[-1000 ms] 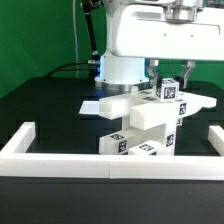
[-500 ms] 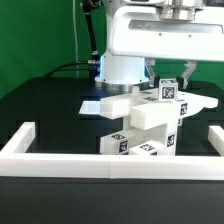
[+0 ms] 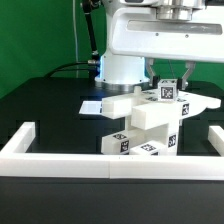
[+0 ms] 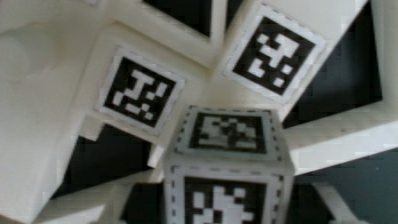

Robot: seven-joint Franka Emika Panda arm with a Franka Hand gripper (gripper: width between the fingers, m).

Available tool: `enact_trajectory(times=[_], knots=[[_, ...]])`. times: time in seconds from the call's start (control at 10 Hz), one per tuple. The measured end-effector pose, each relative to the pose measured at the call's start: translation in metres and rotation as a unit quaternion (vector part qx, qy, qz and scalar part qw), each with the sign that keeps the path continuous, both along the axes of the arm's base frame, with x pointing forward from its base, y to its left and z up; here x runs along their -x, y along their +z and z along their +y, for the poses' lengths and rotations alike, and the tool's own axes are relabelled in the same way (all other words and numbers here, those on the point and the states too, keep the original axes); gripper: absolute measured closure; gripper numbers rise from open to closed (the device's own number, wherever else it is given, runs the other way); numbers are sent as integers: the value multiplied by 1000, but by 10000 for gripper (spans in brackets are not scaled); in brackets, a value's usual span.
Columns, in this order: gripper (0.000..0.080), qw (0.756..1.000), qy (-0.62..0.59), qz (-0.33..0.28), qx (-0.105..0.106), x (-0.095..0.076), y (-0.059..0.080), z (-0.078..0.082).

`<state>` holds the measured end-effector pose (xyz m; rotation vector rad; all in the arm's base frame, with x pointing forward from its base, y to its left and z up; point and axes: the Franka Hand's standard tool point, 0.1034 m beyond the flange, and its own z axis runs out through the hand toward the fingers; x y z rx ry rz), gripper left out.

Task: Assemble chair

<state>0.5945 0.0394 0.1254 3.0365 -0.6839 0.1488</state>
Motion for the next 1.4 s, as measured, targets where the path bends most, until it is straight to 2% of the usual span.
enact_trajectory(times=[0.4, 0.9, 1.2, 1.4], knots=[[511, 992, -127, -6, -12, 0, 0, 1], [511, 964, -264, -11, -27, 0, -1, 2], [511, 958, -286, -12, -30, 0, -1, 3], [263, 960, -280, -11, -29, 0, -1, 3]])
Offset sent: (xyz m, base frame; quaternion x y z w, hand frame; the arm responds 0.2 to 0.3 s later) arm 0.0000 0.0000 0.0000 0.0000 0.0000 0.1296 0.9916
